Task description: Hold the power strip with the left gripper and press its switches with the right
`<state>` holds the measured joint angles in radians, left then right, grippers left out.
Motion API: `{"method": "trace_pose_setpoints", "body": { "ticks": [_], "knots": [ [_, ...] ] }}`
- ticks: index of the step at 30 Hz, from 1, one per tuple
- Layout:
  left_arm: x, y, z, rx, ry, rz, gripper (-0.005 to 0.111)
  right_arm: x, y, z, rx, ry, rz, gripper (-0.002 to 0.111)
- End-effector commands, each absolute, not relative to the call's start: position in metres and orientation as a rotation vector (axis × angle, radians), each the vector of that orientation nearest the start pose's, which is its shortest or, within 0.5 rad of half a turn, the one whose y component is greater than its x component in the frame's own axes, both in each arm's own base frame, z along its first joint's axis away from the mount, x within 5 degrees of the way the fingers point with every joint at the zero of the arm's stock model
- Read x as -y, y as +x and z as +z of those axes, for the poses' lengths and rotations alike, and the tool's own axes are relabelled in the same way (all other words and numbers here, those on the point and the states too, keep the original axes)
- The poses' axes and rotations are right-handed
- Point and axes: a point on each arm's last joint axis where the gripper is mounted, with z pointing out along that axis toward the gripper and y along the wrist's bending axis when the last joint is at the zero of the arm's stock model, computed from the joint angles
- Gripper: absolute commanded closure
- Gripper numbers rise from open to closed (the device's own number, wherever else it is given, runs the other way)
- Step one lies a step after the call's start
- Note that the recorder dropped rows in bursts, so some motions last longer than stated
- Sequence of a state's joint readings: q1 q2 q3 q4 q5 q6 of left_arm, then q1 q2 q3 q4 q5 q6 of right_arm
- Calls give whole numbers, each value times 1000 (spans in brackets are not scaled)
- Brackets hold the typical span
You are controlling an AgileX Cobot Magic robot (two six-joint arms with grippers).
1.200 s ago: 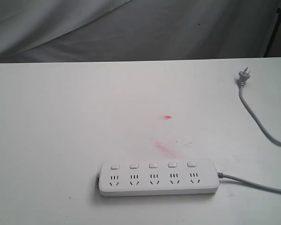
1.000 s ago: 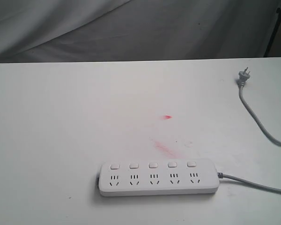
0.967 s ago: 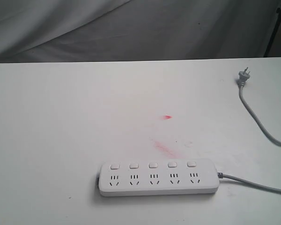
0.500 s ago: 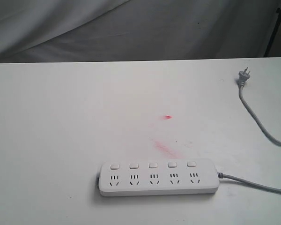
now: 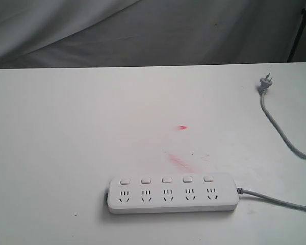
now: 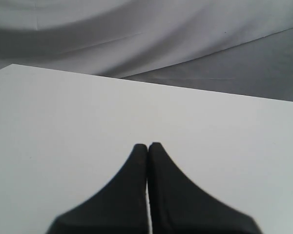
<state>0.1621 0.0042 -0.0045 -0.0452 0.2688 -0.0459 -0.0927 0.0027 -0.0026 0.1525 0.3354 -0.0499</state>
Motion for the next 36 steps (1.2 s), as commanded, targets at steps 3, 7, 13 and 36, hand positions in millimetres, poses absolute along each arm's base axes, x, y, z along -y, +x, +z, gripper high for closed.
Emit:
{"method": "trace_pose_setpoints", "body": {
  "ticks": [3, 7, 13, 36],
  "knots": [
    [-8, 56, 188, -1757, -211, 36, 107, 1, 54, 183, -1809, 137, 35, 108],
    [-8, 61, 183, -1839, -215, 29, 107, 1, 54, 183, -1809, 137, 35, 108],
    [-9, 66, 195, -1885, -220, 27, 107, 1, 54, 183, -1809, 137, 35, 108],
    [-10, 73, 422, -1393, -160, 40, 107, 1, 54, 183, -1809, 137, 35, 108]
  ]
}}
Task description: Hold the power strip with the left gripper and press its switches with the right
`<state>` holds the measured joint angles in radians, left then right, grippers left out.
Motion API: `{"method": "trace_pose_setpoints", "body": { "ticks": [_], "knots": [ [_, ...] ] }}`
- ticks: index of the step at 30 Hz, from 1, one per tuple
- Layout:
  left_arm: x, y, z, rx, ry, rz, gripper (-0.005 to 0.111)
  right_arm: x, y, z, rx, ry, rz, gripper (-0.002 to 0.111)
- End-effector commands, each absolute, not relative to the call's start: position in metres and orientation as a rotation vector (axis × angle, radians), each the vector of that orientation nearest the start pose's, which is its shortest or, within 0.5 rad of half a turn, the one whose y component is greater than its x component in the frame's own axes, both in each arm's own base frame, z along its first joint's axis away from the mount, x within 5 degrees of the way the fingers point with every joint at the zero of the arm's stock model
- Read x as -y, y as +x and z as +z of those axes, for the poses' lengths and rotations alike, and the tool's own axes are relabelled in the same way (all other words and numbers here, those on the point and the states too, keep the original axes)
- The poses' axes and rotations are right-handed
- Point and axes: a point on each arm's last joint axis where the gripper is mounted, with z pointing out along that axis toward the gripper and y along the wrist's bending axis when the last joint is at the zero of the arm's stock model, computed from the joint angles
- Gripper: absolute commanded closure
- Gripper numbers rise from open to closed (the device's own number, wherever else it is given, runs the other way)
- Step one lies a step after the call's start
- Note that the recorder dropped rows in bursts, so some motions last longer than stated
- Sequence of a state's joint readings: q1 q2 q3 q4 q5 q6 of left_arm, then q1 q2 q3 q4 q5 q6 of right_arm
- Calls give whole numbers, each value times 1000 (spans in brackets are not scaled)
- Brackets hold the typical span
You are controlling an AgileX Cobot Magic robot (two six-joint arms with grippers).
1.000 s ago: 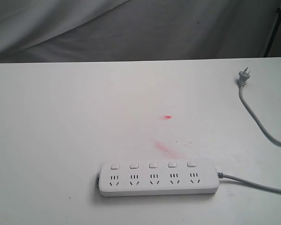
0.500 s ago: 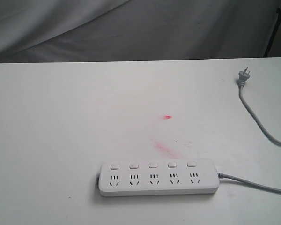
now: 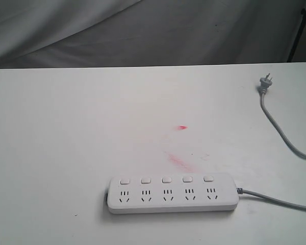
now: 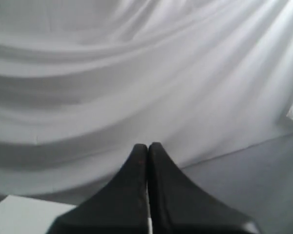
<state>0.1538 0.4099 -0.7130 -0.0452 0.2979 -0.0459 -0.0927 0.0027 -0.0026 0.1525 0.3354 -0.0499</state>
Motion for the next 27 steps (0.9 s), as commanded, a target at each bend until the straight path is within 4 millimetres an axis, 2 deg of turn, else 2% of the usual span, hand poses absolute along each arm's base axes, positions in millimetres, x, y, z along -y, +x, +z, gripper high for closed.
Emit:
{"method": "trace_pose_setpoints", "body": {
  "ticks": [1, 6, 13, 20, 27],
  "knots": [
    [-10, 74, 428, -1371, -158, 41, 107, 1, 54, 183, -1809, 137, 35, 108],
    [-12, 80, 442, -1278, -151, 45, 107, 1, 54, 183, -1809, 137, 35, 108],
    [-12, 87, 441, -1300, -151, 41, 107, 1, 54, 183, -1809, 137, 35, 108],
    [-6, 106, 435, -1363, -98, -33, 107, 1, 54, 183, -1809, 137, 35, 108],
    [-3, 107, 435, -1367, -79, -58, 107, 1, 54, 183, -1809, 137, 35, 108]
  ]
}}
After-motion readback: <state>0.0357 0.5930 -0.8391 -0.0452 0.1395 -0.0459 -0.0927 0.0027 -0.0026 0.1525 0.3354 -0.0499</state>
